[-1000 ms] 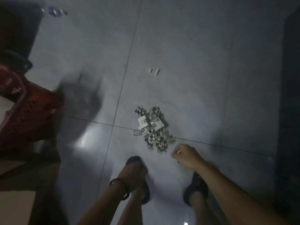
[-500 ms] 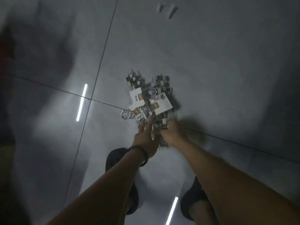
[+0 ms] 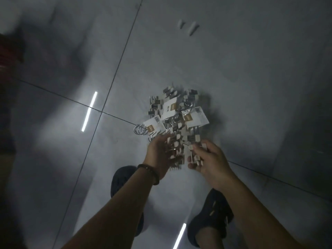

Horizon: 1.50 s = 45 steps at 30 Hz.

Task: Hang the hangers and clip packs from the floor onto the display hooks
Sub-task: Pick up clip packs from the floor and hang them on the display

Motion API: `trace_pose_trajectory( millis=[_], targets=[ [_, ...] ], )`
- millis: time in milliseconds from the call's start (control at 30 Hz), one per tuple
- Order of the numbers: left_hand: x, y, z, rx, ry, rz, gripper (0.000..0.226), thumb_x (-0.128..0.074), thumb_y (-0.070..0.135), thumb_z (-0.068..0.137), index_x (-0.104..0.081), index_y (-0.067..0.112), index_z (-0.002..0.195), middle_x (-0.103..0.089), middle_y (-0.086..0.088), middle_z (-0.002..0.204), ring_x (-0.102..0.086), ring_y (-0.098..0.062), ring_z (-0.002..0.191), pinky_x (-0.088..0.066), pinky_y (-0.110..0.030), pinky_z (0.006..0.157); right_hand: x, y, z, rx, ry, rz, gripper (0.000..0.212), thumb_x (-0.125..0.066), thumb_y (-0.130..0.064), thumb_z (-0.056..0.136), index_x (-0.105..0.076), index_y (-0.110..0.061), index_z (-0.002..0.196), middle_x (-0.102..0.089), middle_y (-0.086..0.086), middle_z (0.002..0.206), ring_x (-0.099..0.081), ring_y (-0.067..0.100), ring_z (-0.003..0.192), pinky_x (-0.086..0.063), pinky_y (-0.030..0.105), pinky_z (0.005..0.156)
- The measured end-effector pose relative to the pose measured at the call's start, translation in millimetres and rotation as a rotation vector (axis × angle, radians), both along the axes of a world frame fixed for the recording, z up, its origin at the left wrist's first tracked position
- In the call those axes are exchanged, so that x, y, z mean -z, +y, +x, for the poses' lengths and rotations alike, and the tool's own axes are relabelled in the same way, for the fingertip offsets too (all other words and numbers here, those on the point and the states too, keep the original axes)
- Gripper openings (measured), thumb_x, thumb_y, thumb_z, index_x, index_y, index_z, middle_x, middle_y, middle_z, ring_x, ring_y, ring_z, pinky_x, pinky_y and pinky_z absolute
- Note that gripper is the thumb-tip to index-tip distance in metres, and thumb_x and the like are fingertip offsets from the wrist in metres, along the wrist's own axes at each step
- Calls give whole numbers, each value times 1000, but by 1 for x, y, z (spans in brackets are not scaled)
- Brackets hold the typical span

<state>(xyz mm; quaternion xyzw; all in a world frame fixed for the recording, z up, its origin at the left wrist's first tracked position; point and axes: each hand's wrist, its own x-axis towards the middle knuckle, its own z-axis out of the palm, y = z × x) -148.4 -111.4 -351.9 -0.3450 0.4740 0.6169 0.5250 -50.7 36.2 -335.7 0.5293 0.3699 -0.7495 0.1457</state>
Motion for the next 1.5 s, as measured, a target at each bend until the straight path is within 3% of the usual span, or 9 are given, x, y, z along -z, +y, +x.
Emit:
trace_pose_trajectory(
  millis=[133,233,433,633,767,1000,1167,1333,1500],
  targets=[
    [-8,12,-5,27,24,-14,28,-61,34,103,-72,11,117,-77,-15,117,-73,-31,102,-58,-46,95,-4,2,20,28,46,-49,10,-65,-10,100,-65,-2,104,-65,17,90,-68,27,74,-56,38,58],
    [-9,9,-2,42,-2,-9,16,-67,22,99,-71,11,109,-78,-11,108,-74,-22,79,-61,-33,68,-4,8,26,57,19,-3,10,-65,-7,99,-67,1,102,-61,17,85,-66,25,66,-52,33,51],
    [-13,-10,-5,-111,-15,39,44,-76,34,82,-70,5,115,-70,-8,89,-59,-14,58,-47,-20,43,-1,40,28,-103,6,221,28,-72,-21,91,-58,2,84,-48,5,64,-47,15,52,-32,19,45],
    [-16,-9,5,-54,249,-233,39,-80,18,88,-71,17,126,-81,-4,88,-72,-10,62,-55,-23,54,-7,52,15,-178,27,259,53,-88,-45,68,-65,0,82,-46,3,55,-40,14,40,-28,19,44],
    [-19,-11,10,-93,146,-123,51,-83,14,81,-66,20,129,-75,-8,93,-68,-13,58,-57,-28,53,-9,52,20,-510,14,491,47,-91,-51,62,-73,-12,80,-63,9,57,-52,15,46,-38,27,46],
    [-10,-24,19,908,779,-496,51,-74,40,92,-54,30,138,-71,5,109,-72,-22,93,-61,-44,87,-18,57,22,-571,28,243,15,-87,-24,66,-74,-19,73,-58,3,54,-51,17,44,-34,21,44],
    [-7,-22,37,767,873,-566,44,-55,23,104,-43,24,146,-68,4,105,-68,-21,94,-59,-47,87,-31,52,12,-541,92,117,19,-79,-17,70,-75,-13,88,-53,8,61,-44,19,50,-28,24,50],
    [-10,-30,35,855,1014,-573,52,-60,18,101,-46,25,150,-62,-7,133,-64,-25,111,-58,-42,95,-53,74,3,-952,23,91,12,-76,-10,75,-66,-14,81,-63,5,57,-53,16,39,-36,19,40],
    [-8,-28,28,1018,1135,-680,63,-63,16,98,-38,21,156,-56,-14,132,-59,-31,105,-57,-47,90,-53,59,2,-1442,-172,785,29,-68,-41,68,-51,-24,85,-61,-7,75,-60,20,66,-44,30,55]
  ],
)
